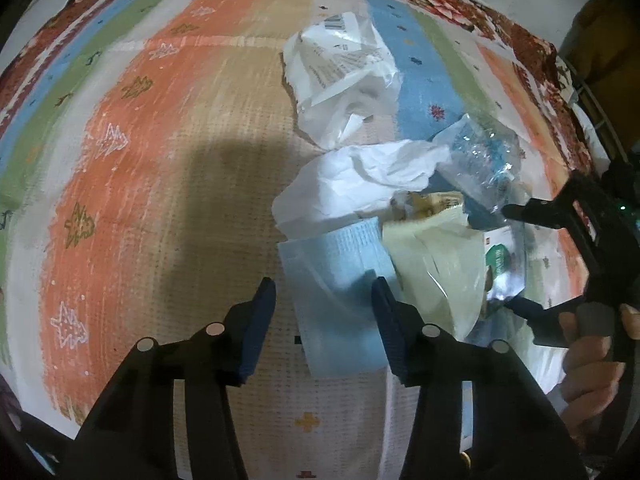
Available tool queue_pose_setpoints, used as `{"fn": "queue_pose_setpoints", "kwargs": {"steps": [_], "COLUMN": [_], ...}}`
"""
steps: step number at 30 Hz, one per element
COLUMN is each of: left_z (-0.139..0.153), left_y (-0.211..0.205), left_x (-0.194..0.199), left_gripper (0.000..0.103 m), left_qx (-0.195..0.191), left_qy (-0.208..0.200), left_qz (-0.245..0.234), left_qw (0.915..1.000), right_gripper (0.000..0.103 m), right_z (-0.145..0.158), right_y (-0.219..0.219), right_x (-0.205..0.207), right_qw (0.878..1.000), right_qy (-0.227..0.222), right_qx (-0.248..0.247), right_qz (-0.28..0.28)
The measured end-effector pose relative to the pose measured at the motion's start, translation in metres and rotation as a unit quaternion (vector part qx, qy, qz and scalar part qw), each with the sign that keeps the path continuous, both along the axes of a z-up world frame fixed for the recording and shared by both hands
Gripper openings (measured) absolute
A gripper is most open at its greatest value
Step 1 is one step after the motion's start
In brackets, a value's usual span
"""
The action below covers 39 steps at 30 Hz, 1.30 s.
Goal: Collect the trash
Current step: 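Grasp the green-and-white eye-drop box with the right tool while the left tool grasps the blue mask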
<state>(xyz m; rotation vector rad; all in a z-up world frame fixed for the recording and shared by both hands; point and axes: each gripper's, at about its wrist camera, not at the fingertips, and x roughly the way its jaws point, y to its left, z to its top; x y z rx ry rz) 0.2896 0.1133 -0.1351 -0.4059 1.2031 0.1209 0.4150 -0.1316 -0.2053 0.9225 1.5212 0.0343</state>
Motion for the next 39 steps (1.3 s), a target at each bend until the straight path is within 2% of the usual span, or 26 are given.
{"fn": "queue_pose_setpoints", "kwargs": {"steps": [5, 7, 16, 21, 27, 32, 34, 39], "left_z": [0.001, 0.001, 0.003, 0.003, 0.001, -0.005, -0.005, -0.004], "left_y": [0.000, 0.002, 0.007, 0.003, 0.000, 0.000, 0.000, 0.002], "left_x": [0.000, 0.000, 0.000, 0.001, 0.002, 0.001, 0.001, -0.001], "left_gripper": [0.045, 0.042, 0.042, 0.042, 0.042, 0.042, 0.042, 0.047], "left_qx": [0.006, 0.005, 0.000, 0.004, 0.000, 0.002, -0.002, -0.017], "left_qy": [0.003, 0.005, 0.004, 0.007, 0.009, 0.016, 0.015, 0.005], "left_qz": [0.000, 0.002, 0.009, -0.003, -0.006, -0.005, -0.003, 0.002], "left_qw": [1.0000, 1.0000, 0.9999, 1.0000, 0.9999, 0.9999, 0.9999, 0.9998], "right_gripper": [0.088, 0.081, 0.082, 0.082, 0.077, 0.079, 0.085, 0.089], "right_z": [-0.001, 0.001, 0.008, 0.010, 0.011, 0.009, 0.009, 0.006], "right_y": [0.005, 0.007, 0.004, 0.008, 0.013, 0.013, 0.015, 0.019], "right_x": [0.001, 0.001, -0.005, -0.011, -0.011, -0.011, -0.008, -0.003], "right_qw": [1.000, 0.999, 0.999, 0.998, 0.997, 0.996, 0.997, 0.997], "right_qy": [-0.004, -0.004, -0.011, -0.012, -0.019, -0.019, -0.019, -0.021], "right_qx": [-0.019, -0.036, -0.030, -0.032, -0.052, -0.052, -0.044, -0.054], "right_qz": [0.010, 0.020, 0.032, 0.044, 0.059, 0.064, 0.056, 0.054]}}
